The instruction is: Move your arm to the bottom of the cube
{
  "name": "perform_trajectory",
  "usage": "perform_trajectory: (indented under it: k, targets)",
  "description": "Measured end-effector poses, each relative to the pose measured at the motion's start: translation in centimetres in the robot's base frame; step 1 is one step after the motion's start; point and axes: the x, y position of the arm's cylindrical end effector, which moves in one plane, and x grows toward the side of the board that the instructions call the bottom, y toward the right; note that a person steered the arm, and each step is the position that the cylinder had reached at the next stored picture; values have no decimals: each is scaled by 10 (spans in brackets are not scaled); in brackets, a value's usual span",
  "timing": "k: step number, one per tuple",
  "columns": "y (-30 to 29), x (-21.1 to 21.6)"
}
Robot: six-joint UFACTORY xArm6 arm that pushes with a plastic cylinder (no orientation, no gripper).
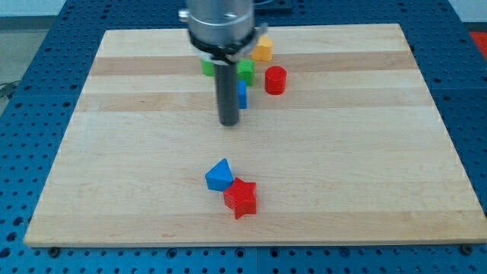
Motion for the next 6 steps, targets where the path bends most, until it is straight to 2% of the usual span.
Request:
perform_trajectory:
  k: [2, 3, 4, 5, 6]
  targets:
    - [5, -96]
    - [2, -95]
    - [-6, -71]
    - [-6, -14]
    - [11, 2]
